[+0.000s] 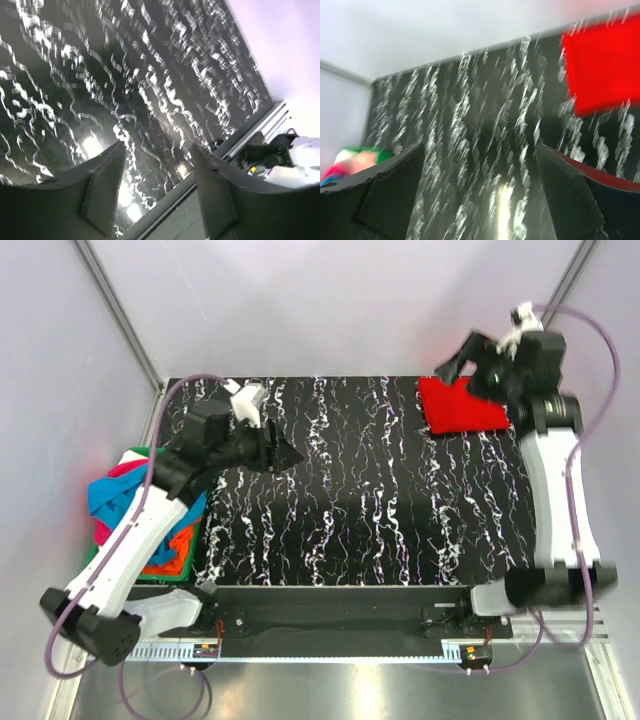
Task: Fold and stack the t-shirts
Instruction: Reset both grippers
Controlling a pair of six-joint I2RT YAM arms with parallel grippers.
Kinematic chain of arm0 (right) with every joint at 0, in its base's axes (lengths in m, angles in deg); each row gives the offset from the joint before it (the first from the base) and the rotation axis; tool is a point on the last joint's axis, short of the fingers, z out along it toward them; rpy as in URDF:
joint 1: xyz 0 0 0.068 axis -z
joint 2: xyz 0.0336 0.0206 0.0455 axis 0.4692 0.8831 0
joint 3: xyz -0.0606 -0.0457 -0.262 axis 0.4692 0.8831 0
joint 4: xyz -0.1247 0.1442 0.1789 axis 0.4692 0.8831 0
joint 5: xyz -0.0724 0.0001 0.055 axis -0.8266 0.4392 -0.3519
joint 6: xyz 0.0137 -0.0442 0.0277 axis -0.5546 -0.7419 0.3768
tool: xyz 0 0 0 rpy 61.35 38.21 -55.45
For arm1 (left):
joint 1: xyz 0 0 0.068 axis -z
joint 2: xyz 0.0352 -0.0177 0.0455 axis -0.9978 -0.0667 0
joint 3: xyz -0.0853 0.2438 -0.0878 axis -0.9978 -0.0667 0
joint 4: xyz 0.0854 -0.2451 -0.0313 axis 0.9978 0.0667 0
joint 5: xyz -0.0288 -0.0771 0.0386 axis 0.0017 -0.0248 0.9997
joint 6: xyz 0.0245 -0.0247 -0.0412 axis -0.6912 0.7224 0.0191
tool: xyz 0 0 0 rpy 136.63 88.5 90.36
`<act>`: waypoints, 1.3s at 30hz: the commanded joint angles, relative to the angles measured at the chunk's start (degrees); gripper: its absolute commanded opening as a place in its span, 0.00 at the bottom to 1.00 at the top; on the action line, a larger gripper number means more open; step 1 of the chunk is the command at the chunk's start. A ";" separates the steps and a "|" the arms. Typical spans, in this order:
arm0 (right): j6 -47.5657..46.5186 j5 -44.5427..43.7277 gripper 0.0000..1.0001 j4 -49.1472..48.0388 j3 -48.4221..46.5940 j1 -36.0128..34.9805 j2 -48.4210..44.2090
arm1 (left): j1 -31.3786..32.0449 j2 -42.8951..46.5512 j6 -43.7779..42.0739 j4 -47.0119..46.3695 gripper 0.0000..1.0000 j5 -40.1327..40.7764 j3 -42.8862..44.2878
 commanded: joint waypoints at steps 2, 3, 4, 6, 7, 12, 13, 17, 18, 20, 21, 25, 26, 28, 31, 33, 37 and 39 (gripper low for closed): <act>8.26 9.98 1.00 6.92 19.43 2.03 -15.66 | -0.66 4.29 0.33 -2.62 0.77 -1.68 2.77; 8.78 9.46 1.00 6.91 21.57 2.03 -18.30 | -0.83 4.64 0.50 -2.53 0.84 -1.95 2.68; 10.88 9.10 1.00 6.83 23.77 2.03 -22.77 | -1.27 5.08 1.11 -2.36 0.94 -2.21 2.68; 11.60 11.12 1.00 7.18 29.22 2.03 -28.14 | -1.36 6.31 2.51 -2.27 0.99 -2.13 2.07; 12.65 11.30 1.00 7.18 30.98 2.03 -30.00 | -1.36 6.92 3.13 -2.53 0.99 -0.82 1.72; 13.63 11.12 1.00 5.16 39.52 2.03 -39.67 | -1.54 12.81 0.69 -2.79 0.99 2.88 -2.41; 13.01 10.60 1.00 5.16 39.61 2.03 -40.29 | -1.45 13.86 0.33 -2.79 0.99 3.67 -3.03; 15.29 10.67 1.00 3.94 40.49 2.03 -42.32 | -1.54 17.82 0.94 -2.88 0.99 5.52 -4.79; 15.82 11.38 1.00 3.49 40.93 2.03 -42.58 | -1.45 18.09 0.94 -2.88 0.99 5.26 -4.70; 16.17 13.22 1.00 2.52 41.80 2.03 -42.85 | -1.45 18.27 1.03 -2.88 0.99 4.47 -4.62; 16.17 13.14 1.00 2.61 42.07 2.03 -42.76 | -1.45 18.27 1.03 -2.88 0.99 4.29 -4.70; 15.47 12.18 1.00 2.70 43.04 2.03 -42.76 | -1.54 17.83 0.42 -2.88 0.99 4.03 -5.58; 15.47 12.00 1.00 2.70 43.04 2.03 -42.85 | -1.45 17.74 0.33 -2.88 0.99 3.85 -5.67; 15.47 11.91 1.00 2.61 42.95 2.03 -43.11 | -1.45 17.65 0.33 -2.88 0.99 3.33 -5.93; 15.47 11.39 1.00 2.61 42.78 2.03 -43.47 | -1.54 17.74 0.24 -2.88 0.99 3.24 -6.20; 15.29 11.30 1.00 2.61 42.86 2.03 -43.64 | -1.54 17.83 0.24 -2.88 0.99 3.24 -6.11; 15.03 11.91 1.00 2.78 43.48 2.03 -43.82 | -1.54 18.35 0.06 -2.97 0.99 4.20 -6.55; 14.86 11.91 1.00 2.70 43.83 2.03 -44.17 | -1.45 18.71 -0.02 -2.97 0.99 4.55 -6.81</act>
